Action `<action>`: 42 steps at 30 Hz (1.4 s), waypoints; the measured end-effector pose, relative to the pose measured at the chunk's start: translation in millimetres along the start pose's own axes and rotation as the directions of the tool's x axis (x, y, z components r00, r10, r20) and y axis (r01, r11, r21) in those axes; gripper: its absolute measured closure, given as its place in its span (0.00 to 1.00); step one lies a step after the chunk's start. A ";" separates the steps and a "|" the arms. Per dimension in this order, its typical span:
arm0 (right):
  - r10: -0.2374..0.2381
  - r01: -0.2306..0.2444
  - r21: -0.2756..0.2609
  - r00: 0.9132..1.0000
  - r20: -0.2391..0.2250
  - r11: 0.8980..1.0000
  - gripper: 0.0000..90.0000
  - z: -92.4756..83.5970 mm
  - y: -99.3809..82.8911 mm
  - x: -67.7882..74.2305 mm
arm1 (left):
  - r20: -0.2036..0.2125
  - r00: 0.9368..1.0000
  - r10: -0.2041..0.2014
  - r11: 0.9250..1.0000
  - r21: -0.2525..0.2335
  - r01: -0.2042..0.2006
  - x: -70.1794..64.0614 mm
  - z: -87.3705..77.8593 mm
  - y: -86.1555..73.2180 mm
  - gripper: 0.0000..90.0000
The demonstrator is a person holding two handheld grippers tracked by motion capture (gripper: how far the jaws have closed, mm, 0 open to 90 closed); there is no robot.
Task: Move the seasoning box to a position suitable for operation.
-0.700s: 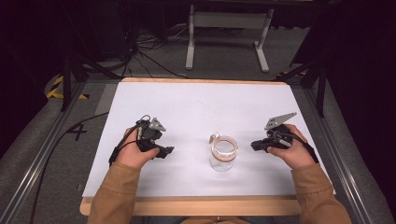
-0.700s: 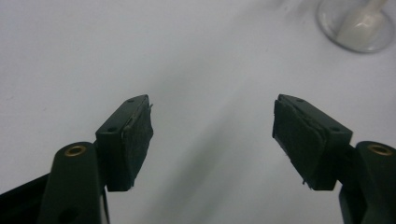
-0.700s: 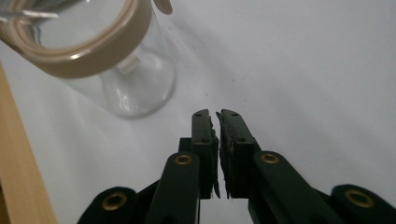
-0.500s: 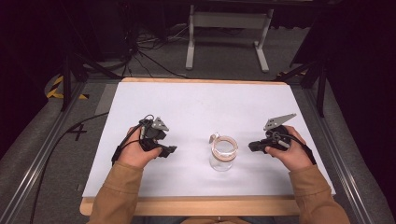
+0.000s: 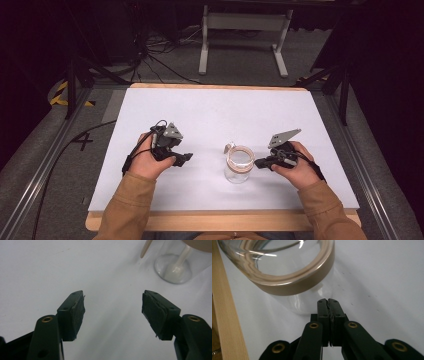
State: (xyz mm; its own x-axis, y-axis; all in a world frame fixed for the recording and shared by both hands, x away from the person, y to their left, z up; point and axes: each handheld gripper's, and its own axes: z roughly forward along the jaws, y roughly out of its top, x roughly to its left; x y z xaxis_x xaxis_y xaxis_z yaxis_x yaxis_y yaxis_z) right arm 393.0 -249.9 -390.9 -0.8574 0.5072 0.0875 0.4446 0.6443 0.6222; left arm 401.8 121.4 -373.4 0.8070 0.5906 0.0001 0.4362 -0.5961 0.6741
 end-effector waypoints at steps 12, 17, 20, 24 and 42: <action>-0.017 0.016 0.018 0.999 0.029 1.000 1.00 8.4 0.4 4.6 | 0.014 1.000 0.012 1.000 0.017 -0.012 -2.8 5.6 1.4 0.38; -0.019 0.018 0.033 0.999 0.036 0.999 1.00 10.0 0.4 6.5 | 0.016 1.000 0.012 1.000 0.022 -0.012 -3.3 7.4 2.0 0.37; -0.021 0.020 0.039 0.999 0.030 0.999 1.00 10.3 0.9 8.6 | 0.020 1.000 0.015 1.000 0.023 -0.015 -3.6 8.6 2.5 0.37; -0.036 0.036 0.043 0.999 0.003 0.998 1.00 13.2 3.0 15.0 | 0.025 1.000 0.017 1.000 0.024 -0.018 -4.4 10.4 3.1 0.37; -0.096 0.101 0.064 0.992 -0.083 0.993 1.00 27.8 10.9 37.4 | 0.034 0.999 0.014 1.000 0.027 -0.014 -4.9 11.5 3.2 0.37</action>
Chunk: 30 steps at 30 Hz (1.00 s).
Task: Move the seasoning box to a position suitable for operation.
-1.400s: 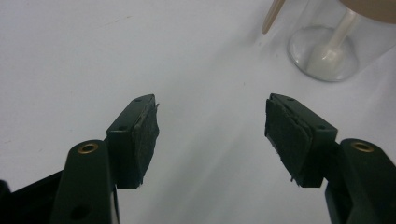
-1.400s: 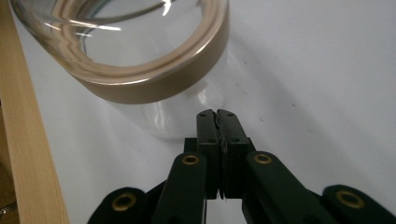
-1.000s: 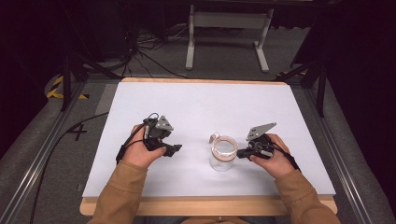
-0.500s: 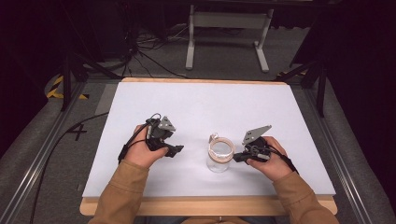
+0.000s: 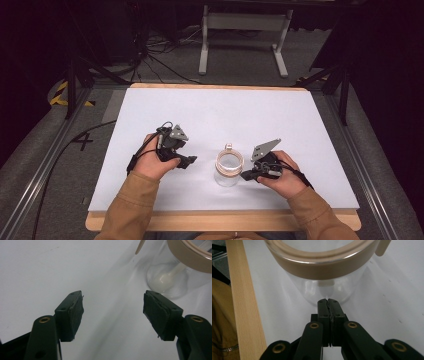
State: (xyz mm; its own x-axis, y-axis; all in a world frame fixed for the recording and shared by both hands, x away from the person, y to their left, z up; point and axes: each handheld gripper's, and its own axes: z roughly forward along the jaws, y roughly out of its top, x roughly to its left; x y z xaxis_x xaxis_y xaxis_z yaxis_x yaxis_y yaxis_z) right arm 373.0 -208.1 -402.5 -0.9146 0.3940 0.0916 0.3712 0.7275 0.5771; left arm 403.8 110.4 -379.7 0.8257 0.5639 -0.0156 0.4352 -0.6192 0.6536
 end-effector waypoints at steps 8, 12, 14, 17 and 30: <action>0.005 -0.005 -0.014 1.000 -0.010 1.000 1.00 -2.7 -1.7 -1.7 | 0.015 1.000 -0.011 1.000 0.003 0.011 0.2 0.6 1.9 0.39; 0.036 -0.035 -0.050 0.999 0.029 0.998 1.00 -18.8 -8.8 -8.5 | 0.035 0.999 -0.003 1.000 -0.029 0.004 -1.3 -2.9 10.3 0.39; 0.049 -0.046 -0.069 0.998 0.042 0.997 1.00 -26.8 -13.0 -11.1 | 0.052 0.999 -0.004 0.998 -0.059 0.007 -2.8 -3.5 14.5 0.39; 0.067 -0.062 -0.085 0.996 0.057 0.994 1.00 -34.0 -17.0 -12.4 | 0.057 0.998 -0.016 0.994 -0.106 0.022 -3.5 -4.1 19.5 0.42; 0.133 -0.118 -0.130 0.985 0.113 0.985 0.99 -56.1 -42.5 -11.7 | 0.212 0.977 0.036 0.963 -0.267 0.023 -9.6 0.5 46.9 0.82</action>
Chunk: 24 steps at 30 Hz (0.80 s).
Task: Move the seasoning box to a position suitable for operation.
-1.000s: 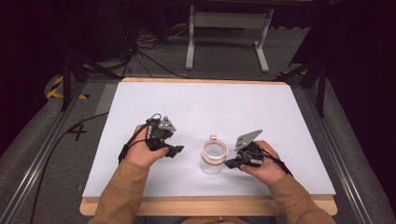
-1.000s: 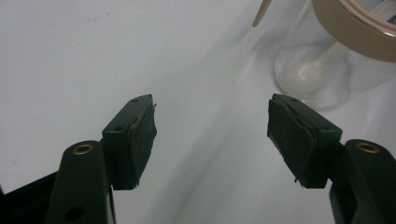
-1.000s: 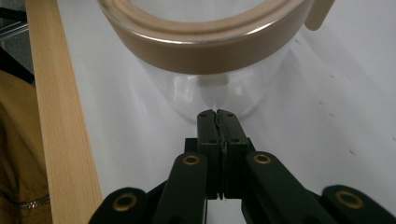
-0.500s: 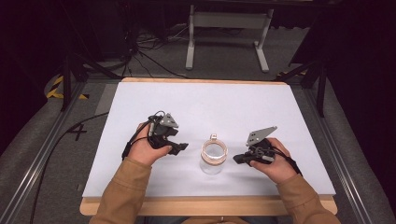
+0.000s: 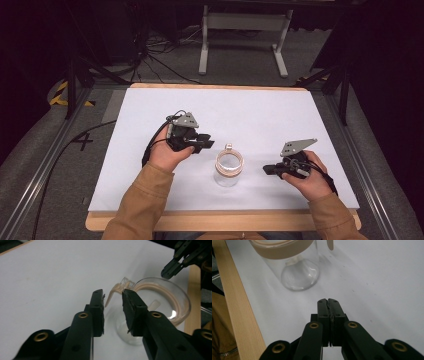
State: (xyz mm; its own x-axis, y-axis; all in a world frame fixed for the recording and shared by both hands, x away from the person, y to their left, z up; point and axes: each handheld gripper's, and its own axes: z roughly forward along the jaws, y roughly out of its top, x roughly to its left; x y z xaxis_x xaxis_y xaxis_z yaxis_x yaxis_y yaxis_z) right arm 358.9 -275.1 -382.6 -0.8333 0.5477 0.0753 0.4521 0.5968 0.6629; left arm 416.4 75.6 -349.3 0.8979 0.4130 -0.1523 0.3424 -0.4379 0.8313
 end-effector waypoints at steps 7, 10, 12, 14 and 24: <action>0.017 -0.017 -0.003 1.000 0.014 1.000 0.98 -2.8 -7.2 1.3 | 0.043 0.999 0.008 0.999 -0.053 -0.006 1.4 17.8 4.4 0.88; 0.019 -0.018 -0.015 1.000 0.019 1.000 0.98 -4.2 -9.8 2.2 | 0.055 0.998 0.003 0.998 -0.068 0.001 -1.6 24.6 6.5 0.89; 0.024 -0.023 -0.016 1.000 0.021 1.000 0.98 -4.9 -11.0 2.9 | 0.063 0.998 0.008 0.998 -0.062 -0.004 -2.3 29.3 7.4 0.89; 0.020 -0.020 -0.015 1.000 0.022 1.000 0.98 -4.9 -12.2 3.2 | 0.063 0.998 0.013 0.999 -0.049 -0.010 -1.9 34.6 7.8 0.89; 0.012 -0.012 -0.020 1.000 0.023 1.000 0.97 -4.0 -13.8 7.9 | 0.071 0.997 -0.031 0.998 -0.056 0.035 4.3 45.5 4.3 0.92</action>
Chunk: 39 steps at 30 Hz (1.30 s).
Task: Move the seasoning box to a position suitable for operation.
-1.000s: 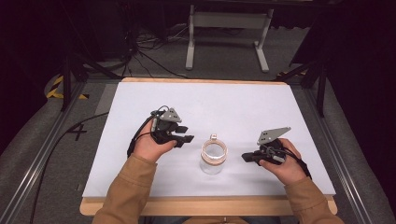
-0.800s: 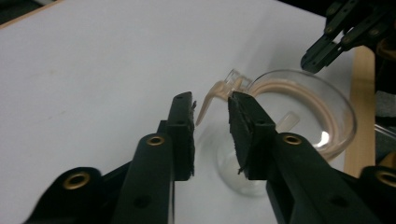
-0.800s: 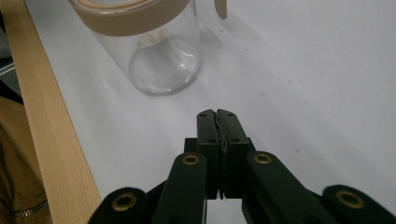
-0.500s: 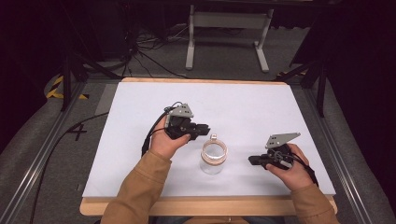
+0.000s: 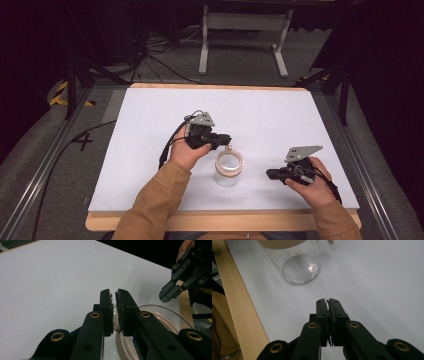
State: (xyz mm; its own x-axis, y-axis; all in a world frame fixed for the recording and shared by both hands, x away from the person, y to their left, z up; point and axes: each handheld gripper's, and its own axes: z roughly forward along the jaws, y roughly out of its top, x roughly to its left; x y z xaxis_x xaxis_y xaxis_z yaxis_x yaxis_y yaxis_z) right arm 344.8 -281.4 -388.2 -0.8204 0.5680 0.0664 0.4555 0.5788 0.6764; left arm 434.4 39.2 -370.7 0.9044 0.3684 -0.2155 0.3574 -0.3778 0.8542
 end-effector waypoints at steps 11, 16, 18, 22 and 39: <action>-0.016 0.016 -0.003 1.000 -0.011 1.000 0.97 3.1 2.6 5.5 | 0.022 1.000 -0.016 1.000 0.011 0.015 2.5 3.9 -2.2 0.95; -0.025 0.025 -0.013 0.999 -0.019 1.000 0.97 3.8 4.6 8.8 | 0.027 0.999 -0.022 1.000 0.003 0.022 3.2 4.3 -2.5 0.96; -0.032 0.031 -0.019 0.999 -0.027 0.999 0.97 3.7 6.3 11.1 | 0.028 0.999 -0.028 1.000 0.004 0.028 3.8 4.0 -2.6 0.97; -0.050 0.048 -0.038 0.998 -0.035 0.998 0.98 3.9 10.5 16.6 | 0.033 0.999 -0.040 0.999 0.000 0.040 4.0 4.4 -3.1 0.97; -0.094 0.076 -0.152 0.989 -0.116 0.985 1.00 10.9 33.5 46.2 | 0.065 0.995 -0.081 0.997 0.001 0.081 9.1 4.1 -4.6 0.96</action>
State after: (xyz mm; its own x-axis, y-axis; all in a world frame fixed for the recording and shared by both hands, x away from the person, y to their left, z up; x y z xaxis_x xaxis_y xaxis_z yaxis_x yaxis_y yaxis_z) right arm 325.9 -229.3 -370.5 -0.8940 0.4394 0.0874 0.3342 0.5242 0.7833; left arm 441.9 40.8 -378.6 0.8856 0.3422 -0.3140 0.4297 -0.3472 0.8335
